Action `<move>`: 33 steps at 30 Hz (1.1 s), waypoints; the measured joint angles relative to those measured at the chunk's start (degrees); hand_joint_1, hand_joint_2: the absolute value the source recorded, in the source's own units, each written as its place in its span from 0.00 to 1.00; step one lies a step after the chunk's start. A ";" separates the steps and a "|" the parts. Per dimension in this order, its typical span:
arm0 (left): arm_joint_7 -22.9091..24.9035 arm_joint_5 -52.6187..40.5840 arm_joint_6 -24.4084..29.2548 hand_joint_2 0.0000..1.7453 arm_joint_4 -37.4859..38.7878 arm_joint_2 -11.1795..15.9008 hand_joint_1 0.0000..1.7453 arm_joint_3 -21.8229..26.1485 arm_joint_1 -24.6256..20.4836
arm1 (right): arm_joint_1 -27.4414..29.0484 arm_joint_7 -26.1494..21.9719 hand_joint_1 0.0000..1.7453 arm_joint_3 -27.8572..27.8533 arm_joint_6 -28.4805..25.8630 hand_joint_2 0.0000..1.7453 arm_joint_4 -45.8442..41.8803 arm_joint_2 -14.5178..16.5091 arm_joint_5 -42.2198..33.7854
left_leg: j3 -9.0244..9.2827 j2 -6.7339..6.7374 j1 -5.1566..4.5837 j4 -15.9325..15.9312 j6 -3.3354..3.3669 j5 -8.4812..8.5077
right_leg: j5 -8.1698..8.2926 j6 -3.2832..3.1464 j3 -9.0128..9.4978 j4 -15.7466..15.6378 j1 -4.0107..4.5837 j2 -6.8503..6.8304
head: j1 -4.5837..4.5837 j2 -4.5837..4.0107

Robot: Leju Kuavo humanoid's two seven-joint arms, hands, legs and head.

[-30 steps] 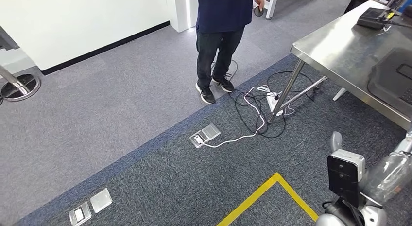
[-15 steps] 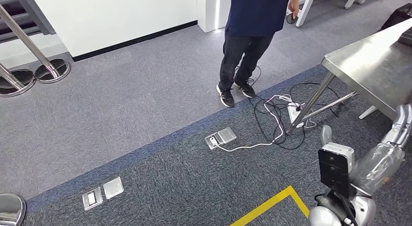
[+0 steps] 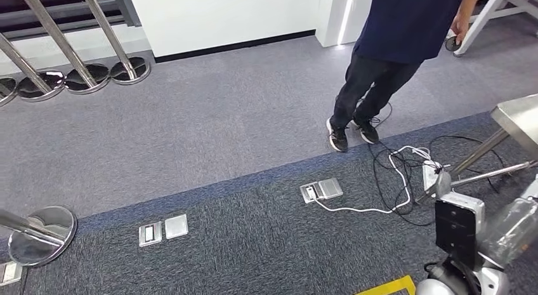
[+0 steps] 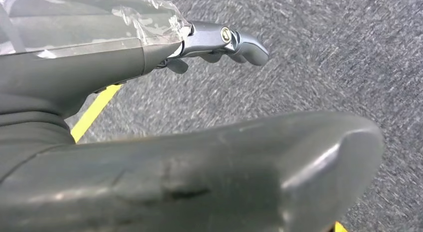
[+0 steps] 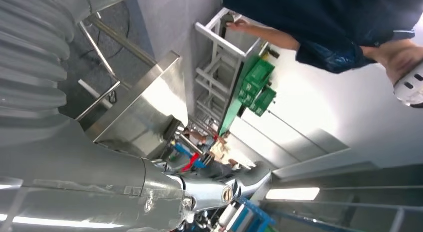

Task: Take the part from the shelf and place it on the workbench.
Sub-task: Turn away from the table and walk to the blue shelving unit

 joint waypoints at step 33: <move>0.40 -0.05 -0.02 0.00 0.02 0.09 0.00 -0.45 -0.46 | 0.08 0.93 0.00 -2.10 0.01 1.00 2.21 -0.60 -2.68 | -0.57 0.53 0.16 0.79 -1.06 -0.57 | 0.00 -0.61 0.06 -0.03 -0.47 -1.05 | -0.89 0.00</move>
